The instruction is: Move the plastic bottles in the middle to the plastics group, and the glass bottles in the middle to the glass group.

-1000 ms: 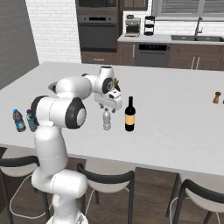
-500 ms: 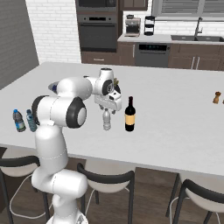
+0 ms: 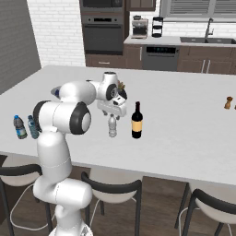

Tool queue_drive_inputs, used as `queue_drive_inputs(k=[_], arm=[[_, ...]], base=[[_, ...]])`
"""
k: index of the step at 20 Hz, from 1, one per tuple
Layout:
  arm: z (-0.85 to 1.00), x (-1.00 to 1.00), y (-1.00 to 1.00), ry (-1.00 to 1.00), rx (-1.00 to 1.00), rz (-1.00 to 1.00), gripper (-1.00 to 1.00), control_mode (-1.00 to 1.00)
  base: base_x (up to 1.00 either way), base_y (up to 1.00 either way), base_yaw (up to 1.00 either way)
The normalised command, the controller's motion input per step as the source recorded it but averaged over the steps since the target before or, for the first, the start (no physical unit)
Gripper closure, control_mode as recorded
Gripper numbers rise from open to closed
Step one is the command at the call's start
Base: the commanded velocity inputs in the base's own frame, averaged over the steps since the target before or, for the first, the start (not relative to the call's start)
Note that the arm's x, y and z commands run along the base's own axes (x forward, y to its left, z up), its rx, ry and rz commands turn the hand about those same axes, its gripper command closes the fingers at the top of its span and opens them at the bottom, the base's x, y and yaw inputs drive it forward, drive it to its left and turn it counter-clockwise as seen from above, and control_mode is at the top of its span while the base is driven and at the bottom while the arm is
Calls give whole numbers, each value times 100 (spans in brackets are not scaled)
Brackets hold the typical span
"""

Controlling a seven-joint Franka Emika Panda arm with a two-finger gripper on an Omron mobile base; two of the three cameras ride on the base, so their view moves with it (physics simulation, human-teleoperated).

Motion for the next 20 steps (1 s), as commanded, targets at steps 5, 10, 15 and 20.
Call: queue_drive_inputs(k=[5,10,15,20], arm=[[0,-5,4,0,0,1,-100,-100],[-4,-22,0,-1,0,0,-100,-100],[-5,-14,0,-1,0,0,-100,-100],[-10,6,0,0,0,0,-100,-100]], base=[[0,0,0],[0,0,0],[0,0,0],[0,0,0]])
